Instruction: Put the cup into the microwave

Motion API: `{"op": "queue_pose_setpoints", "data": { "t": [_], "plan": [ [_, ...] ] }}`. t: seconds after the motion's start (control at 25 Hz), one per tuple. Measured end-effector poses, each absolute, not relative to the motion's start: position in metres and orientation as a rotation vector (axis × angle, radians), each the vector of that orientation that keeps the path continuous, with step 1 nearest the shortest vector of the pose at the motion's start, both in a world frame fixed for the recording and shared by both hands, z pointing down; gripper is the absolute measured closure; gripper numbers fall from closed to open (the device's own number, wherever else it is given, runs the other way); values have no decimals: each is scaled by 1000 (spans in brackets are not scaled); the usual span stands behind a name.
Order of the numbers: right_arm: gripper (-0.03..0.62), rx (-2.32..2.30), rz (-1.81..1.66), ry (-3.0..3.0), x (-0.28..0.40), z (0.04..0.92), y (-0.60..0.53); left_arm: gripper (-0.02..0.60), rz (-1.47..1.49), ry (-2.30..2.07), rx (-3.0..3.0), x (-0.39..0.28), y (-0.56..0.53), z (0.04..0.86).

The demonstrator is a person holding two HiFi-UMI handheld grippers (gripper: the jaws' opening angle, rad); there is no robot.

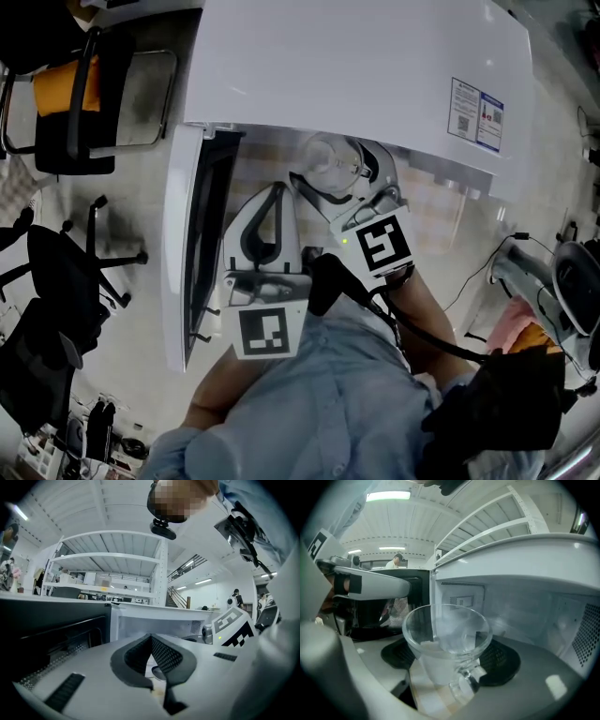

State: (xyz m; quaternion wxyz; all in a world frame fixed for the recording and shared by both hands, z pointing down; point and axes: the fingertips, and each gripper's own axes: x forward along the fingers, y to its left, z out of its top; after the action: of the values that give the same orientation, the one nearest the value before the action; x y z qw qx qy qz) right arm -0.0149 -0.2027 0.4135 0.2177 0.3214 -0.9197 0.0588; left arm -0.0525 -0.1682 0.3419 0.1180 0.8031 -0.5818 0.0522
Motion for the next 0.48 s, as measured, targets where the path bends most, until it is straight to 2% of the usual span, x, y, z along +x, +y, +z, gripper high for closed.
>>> {"op": "queue_pose_setpoints", "data": {
  "t": [0.48],
  "plan": [
    [217,923,188,-2526,-11,417,-213,574,154,-1661,2348,-51,-177,346]
  ]
}}
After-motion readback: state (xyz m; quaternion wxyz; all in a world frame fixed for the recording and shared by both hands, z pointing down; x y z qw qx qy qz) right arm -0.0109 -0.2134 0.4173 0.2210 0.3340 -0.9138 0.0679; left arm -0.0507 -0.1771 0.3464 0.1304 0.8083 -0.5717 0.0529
